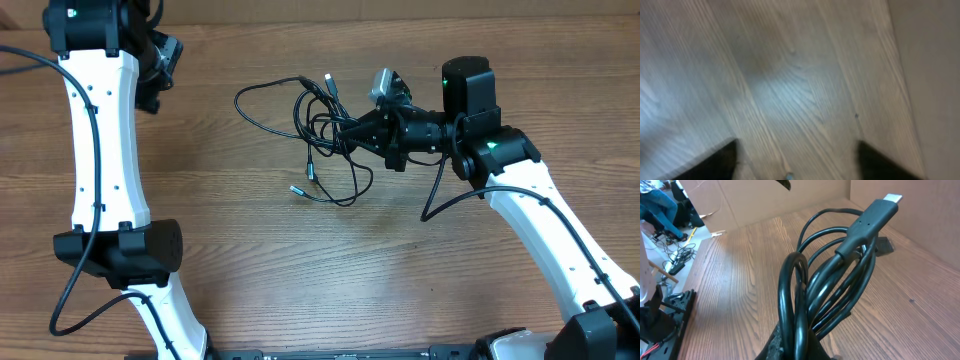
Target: Untangle cables
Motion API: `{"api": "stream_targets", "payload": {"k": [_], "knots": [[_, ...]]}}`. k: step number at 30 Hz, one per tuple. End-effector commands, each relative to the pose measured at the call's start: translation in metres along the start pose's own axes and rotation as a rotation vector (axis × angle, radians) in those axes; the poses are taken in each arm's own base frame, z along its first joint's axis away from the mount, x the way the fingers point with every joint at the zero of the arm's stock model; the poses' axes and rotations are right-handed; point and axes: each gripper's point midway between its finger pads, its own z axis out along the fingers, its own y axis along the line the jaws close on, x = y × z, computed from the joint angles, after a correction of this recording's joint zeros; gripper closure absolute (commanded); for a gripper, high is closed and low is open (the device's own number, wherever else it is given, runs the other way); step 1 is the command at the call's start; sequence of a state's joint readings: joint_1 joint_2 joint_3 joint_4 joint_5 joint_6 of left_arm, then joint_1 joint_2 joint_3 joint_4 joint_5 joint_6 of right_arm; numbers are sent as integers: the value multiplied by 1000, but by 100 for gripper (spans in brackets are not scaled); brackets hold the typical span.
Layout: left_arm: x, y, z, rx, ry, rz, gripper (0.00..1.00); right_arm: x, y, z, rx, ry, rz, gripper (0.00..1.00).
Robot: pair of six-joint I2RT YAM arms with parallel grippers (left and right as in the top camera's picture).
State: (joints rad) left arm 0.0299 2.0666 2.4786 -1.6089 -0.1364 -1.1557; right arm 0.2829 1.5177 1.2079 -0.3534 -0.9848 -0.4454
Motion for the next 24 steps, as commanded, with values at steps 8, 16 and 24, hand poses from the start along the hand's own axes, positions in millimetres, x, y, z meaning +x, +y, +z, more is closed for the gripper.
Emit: {"api": "stream_targets", "payload": {"k": [8, 16, 24], "knots": [[46, -22, -5, 217, 162, 999, 0, -9, 1, -4, 6, -15, -25, 84], [64, -25, -9, 248, 200, 1053, 0, -4, 2, -4, 6, 1, 0, 69], [72, -28, -10, 254, 204, 1074, 0, 39, -37, -12, 285, 164, 296, 57]]}}
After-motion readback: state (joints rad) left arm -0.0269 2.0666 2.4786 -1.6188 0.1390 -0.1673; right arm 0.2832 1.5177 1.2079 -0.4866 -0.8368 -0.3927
